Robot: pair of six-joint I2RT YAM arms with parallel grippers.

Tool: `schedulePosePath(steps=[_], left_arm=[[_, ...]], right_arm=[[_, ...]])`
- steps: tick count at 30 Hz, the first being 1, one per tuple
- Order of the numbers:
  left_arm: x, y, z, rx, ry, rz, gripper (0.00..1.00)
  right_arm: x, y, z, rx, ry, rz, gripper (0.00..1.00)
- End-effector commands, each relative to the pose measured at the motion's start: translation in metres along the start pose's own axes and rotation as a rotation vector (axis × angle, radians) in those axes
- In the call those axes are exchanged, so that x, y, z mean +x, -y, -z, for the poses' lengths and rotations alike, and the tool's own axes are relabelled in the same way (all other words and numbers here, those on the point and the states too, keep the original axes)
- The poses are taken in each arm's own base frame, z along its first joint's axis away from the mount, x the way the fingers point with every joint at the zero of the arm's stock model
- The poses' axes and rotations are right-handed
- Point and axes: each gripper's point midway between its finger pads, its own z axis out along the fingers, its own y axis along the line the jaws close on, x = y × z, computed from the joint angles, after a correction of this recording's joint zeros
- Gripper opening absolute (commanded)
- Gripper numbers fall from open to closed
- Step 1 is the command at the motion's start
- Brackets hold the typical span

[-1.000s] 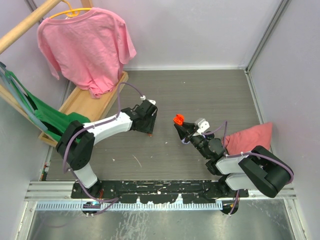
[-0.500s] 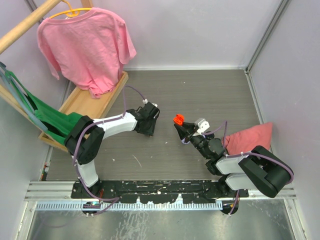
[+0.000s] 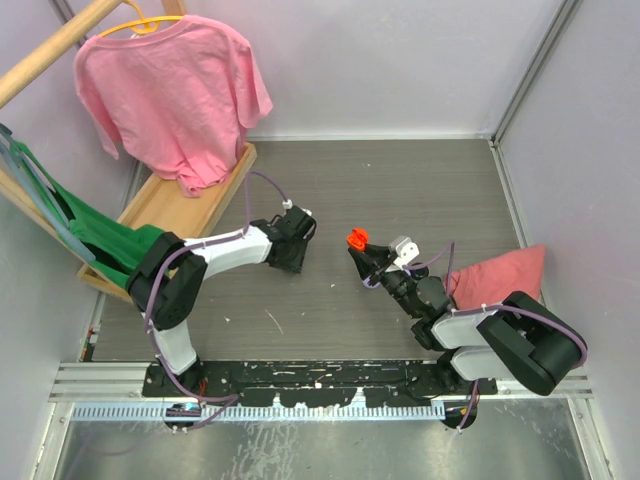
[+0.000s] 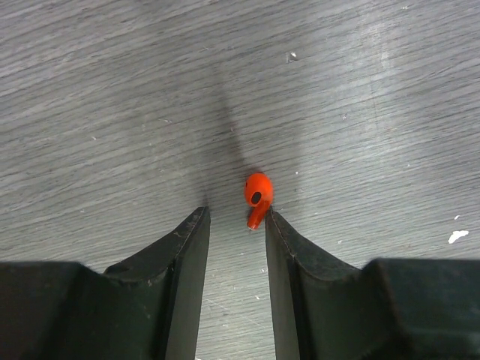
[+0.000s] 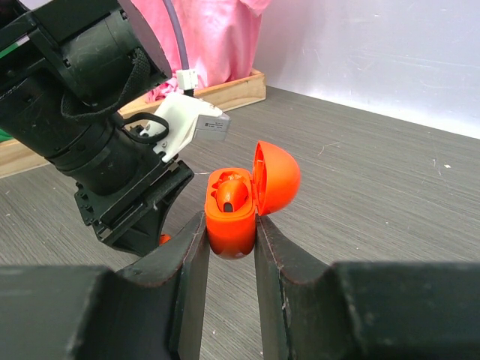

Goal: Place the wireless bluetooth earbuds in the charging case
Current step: Pick up the earbud from the center of the board.

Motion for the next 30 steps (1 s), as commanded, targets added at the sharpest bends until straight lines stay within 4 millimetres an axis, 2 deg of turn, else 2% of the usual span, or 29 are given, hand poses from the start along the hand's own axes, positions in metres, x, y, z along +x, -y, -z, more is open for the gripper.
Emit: schedulePosePath(steps=[1, 5, 15, 30], left_arm=[[-0.020, 0.001, 0.020, 0.028, 0.065, -0.009, 0.37], [-0.028, 0.008, 0.021, 0.050, 0.071, -0.021, 0.37], [-0.039, 0.015, 0.006, 0.063, 0.038, -0.034, 0.33], [-0.025, 0.012, -0.003, 0.060, -0.055, -0.030, 0.27]], right_arm=[[-0.028, -0.001, -0.004, -0.006, 0.103, 0.004, 0.02], [-0.027, -0.001, -0.004, -0.006, 0.100, 0.004, 0.02], [-0.027, -0.002, -0.004, -0.010, 0.101, 0.004, 0.02], [-0.028, -0.002, -0.005, -0.011, 0.101, 0.001, 0.02]])
